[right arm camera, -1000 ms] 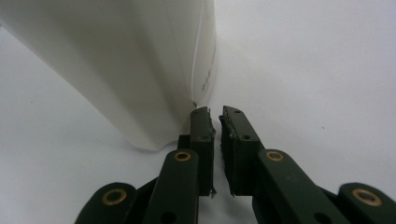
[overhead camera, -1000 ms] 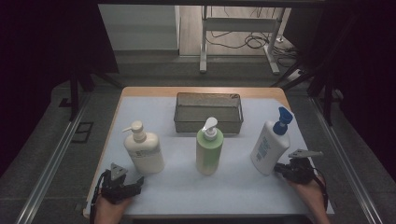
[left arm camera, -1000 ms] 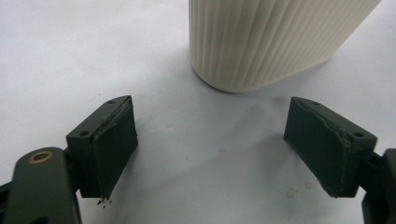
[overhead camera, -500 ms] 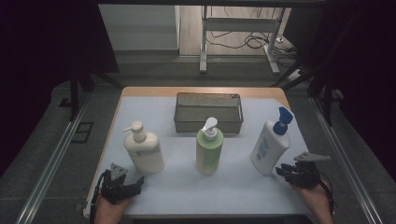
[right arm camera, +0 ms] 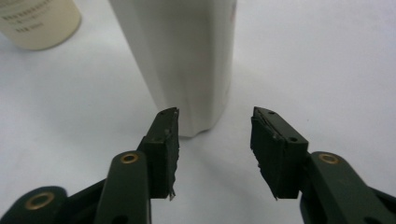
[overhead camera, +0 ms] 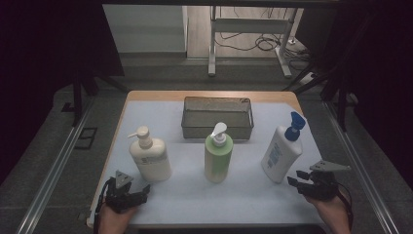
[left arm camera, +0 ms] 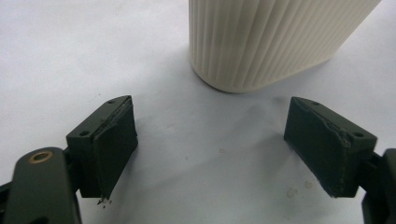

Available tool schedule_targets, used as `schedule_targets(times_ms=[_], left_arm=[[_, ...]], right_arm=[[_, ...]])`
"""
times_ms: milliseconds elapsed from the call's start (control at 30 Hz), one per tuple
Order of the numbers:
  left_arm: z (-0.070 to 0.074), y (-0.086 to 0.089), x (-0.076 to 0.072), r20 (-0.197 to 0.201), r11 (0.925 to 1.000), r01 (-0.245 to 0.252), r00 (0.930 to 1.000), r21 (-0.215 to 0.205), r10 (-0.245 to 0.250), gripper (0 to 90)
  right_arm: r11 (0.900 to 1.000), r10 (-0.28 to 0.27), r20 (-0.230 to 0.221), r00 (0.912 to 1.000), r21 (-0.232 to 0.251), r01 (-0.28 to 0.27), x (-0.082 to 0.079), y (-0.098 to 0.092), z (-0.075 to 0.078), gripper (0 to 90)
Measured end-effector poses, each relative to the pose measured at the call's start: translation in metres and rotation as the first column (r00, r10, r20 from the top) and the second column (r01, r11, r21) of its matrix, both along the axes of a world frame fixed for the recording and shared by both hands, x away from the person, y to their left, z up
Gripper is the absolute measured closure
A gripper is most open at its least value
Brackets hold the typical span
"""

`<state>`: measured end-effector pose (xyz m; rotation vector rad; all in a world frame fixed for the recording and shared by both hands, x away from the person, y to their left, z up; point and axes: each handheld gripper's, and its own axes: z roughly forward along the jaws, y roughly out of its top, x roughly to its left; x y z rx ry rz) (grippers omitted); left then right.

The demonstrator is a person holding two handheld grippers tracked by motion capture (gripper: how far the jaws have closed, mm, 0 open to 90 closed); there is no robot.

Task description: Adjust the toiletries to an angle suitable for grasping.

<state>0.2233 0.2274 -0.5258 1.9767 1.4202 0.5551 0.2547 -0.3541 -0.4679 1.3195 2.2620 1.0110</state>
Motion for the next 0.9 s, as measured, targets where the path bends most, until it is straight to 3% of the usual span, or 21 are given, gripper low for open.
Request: schedule_targets(times_ms=[467,667,900], left_arm=[[0.0,0.0,0.0,0.0,1.0,0.0,1.0,0.0,0.0,16.7],[0.0,0.0,0.0,0.0,1.0,0.0,1.0,0.0,0.0,16.7],[0.0,0.0,0.0,0.0,1.0,0.0,1.0,0.0,0.0,16.7]], right_arm=[[1.0,0.008,0.028,0.9996,0.011,-0.008,-0.004,0.01,0.024,32.8],[1.0,0.0,0.055,0.9985,0.003,0.0,0.001,0.019,0.035,25.6],[1.0,-0.007,0.072,0.9974,0.02,0.006,0.008,0.027,0.043,23.0]])
